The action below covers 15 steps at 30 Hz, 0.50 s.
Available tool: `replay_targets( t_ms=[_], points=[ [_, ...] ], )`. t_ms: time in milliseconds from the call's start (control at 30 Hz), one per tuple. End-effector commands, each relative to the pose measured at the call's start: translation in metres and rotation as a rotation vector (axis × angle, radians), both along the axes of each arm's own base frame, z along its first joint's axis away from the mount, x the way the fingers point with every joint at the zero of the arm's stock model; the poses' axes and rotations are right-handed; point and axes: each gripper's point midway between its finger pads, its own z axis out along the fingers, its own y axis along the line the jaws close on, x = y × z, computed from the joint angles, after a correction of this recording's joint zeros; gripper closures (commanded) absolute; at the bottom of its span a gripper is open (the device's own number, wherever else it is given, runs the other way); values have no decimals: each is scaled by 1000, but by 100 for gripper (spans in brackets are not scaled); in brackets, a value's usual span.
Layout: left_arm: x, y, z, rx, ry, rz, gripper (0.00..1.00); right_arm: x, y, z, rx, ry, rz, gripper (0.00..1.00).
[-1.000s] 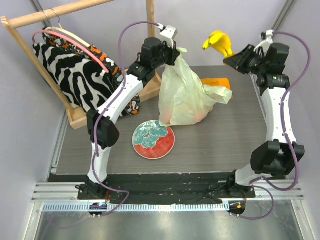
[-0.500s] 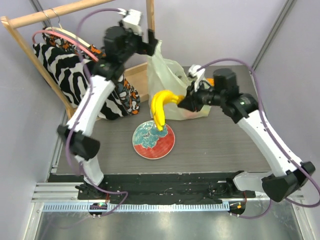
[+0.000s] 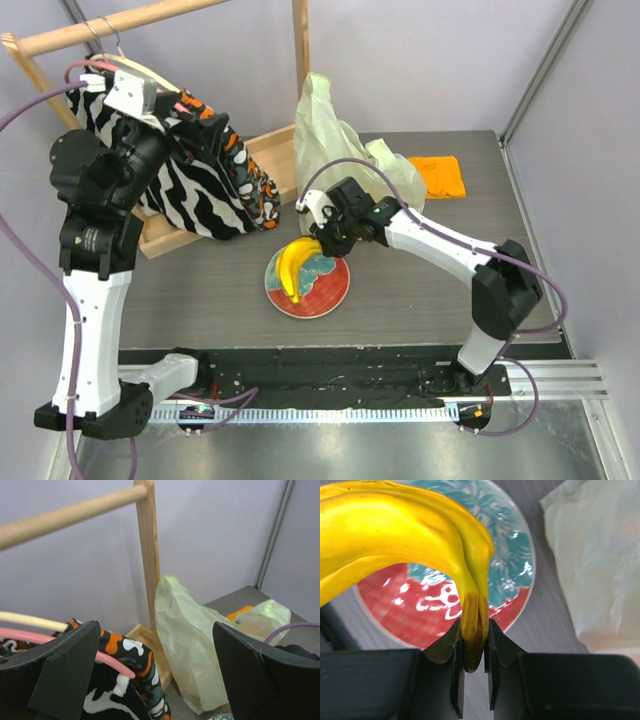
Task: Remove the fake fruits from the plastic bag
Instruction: Place the fake fruit on the plate.
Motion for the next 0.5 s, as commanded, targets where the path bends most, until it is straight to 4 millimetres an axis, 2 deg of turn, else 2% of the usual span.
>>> replay_targets(
  t_ms=[0,200,267,467],
  points=[
    [15,-3,-49,-26,158,-49,0,51,24,24,54,-162,-108,99],
    [5,6,-50,-47,147,-26,0,62,42,4,72,-162,-201,99],
    [-1,8,-49,-49,138,-22,0,60,49,-8,67,-155,-205,98],
    [-8,13,-54,-51,140,-8,0,63,52,-46,21,-143,-279,99]
  ],
)
